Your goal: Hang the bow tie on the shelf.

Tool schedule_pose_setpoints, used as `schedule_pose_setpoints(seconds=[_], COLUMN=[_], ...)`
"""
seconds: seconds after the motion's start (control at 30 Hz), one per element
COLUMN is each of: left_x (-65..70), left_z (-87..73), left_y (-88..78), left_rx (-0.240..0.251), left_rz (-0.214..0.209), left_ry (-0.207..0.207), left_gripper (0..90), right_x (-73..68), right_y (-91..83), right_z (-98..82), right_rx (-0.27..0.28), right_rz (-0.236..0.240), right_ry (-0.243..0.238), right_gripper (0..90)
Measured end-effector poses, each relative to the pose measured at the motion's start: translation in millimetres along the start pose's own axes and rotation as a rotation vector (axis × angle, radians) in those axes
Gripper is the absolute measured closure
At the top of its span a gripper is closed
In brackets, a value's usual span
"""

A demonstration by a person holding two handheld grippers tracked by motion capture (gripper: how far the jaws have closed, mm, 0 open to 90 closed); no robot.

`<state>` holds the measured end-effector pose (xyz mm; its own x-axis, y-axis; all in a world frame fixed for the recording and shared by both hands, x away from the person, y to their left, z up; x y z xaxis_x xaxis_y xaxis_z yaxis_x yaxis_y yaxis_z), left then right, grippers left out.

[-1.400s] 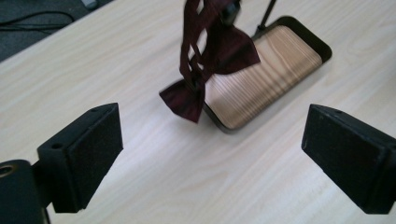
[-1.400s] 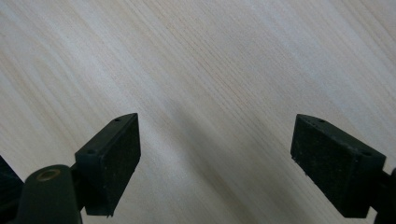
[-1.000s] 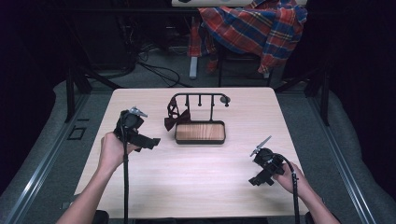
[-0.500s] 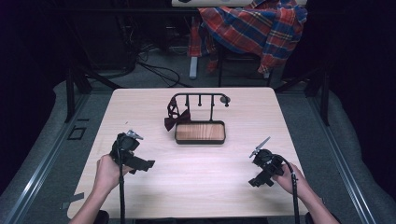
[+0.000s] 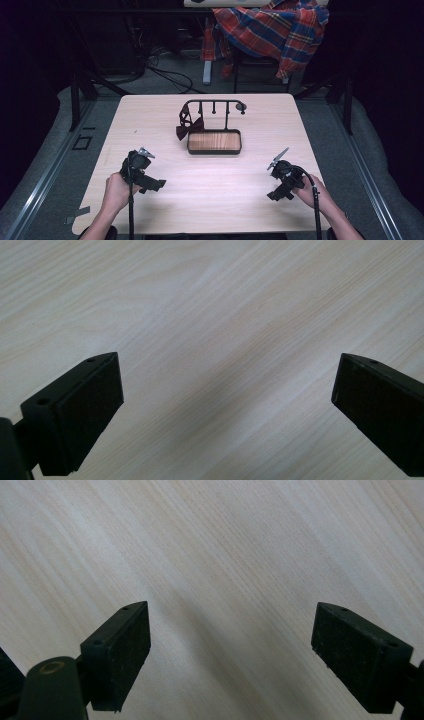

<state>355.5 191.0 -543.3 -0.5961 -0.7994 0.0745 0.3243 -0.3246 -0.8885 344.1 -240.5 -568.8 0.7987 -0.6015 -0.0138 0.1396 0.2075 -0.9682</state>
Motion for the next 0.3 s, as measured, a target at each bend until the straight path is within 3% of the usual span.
schedule_pose_setpoints(seconds=[0.07, 0.1, 0.3], left_x=[-1.0, -1.0, -4.6], left_z=[-0.7, -0.7, -2.3], left_y=[5.6, 5.6, 12.9], left_rx=[-0.027, -0.027, -0.06], left_rz=[-0.001, -0.001, -0.001], left_ry=[0.006, 0.006, 0.004], left_gripper=[0.4, 0.3, 0.4], right_x=[-1.6, -3.5, -4.3], right_y=[-1.1, 1.0, -1.0], right_z=[1.1, 1.4, 1.9], right_rx=[-0.014, 0.01, -0.006], right_rz=[0.005, 0.005, 0.001], right_ry=[-0.027, -0.01, -0.039], right_gripper=[15.9, 15.9, 15.9])
Point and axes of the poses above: each handheld gripper's, and its own axes: y roughly forward along the jaws, z roughly out of its top, x roughly to its right, the point moved 4 cm from there along y, roughly forward along the jaws, and after that the axes turned 3 degrees about -y, right-handed, at the moved point
